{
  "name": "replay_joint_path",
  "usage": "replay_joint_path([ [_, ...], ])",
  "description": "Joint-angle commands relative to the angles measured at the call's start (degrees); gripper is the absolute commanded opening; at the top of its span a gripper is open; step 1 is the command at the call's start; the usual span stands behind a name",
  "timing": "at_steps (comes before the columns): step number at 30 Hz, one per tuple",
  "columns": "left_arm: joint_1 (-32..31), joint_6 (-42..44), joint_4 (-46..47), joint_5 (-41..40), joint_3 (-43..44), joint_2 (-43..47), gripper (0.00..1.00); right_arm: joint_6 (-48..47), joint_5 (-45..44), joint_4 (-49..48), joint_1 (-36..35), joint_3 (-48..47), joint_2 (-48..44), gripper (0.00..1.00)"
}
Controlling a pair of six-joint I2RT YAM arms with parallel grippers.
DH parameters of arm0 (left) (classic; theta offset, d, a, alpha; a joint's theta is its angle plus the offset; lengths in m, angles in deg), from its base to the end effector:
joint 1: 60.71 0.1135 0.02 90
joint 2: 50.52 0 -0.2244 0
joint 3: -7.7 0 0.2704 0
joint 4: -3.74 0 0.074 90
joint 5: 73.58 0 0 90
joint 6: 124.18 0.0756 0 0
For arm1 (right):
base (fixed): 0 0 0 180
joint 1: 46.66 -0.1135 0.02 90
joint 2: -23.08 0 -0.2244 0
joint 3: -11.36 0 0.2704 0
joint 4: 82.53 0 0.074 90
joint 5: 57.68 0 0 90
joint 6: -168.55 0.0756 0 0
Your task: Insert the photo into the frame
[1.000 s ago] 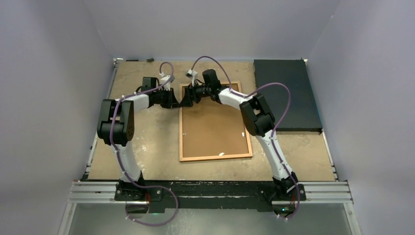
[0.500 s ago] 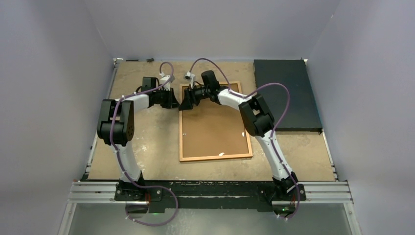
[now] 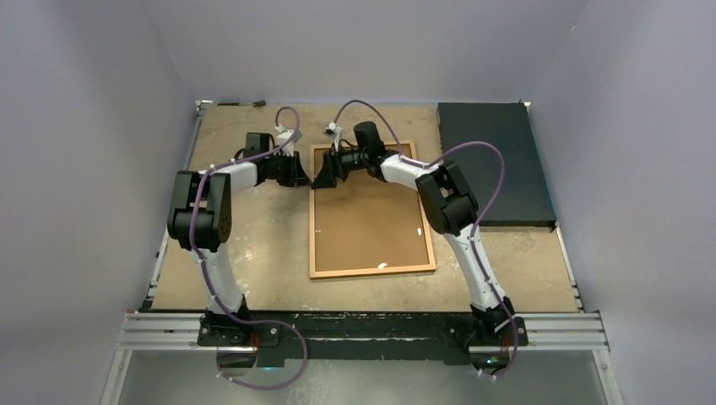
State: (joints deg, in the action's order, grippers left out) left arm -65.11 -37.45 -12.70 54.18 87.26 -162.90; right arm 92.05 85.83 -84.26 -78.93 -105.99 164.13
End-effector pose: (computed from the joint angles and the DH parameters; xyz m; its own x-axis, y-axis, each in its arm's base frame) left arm 0.4152 -0.0784 0.0731 -0.7804 0.0148 -0.6251 0.4153 0.7597 -0.5004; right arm 0.4347 0.3463 0.1014 -0.5289 -0.1698 -0.8315 -0.8479 0.1485 0.5090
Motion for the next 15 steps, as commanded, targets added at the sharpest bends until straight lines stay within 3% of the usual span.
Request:
replay_joint_path([
  [1,0.01,2.83,-2.14,-2.94,-1.09,-0.39,0.01,-1.24,1.42,-1.96,1.28,-2.77,-3.18,0.76],
  [5,0.00,2.74,-2.16,-2.95,-1.16,-0.47,0.01,-3.53,-0.18,0.50,1.33,-5.61,-0.85,0.82],
  [15,0.01,2.73,-2.23,-2.87,-1.08,-1.09,0.00,-8.45,-0.81,5.97,1.24,-11.06,3.81,0.81],
])
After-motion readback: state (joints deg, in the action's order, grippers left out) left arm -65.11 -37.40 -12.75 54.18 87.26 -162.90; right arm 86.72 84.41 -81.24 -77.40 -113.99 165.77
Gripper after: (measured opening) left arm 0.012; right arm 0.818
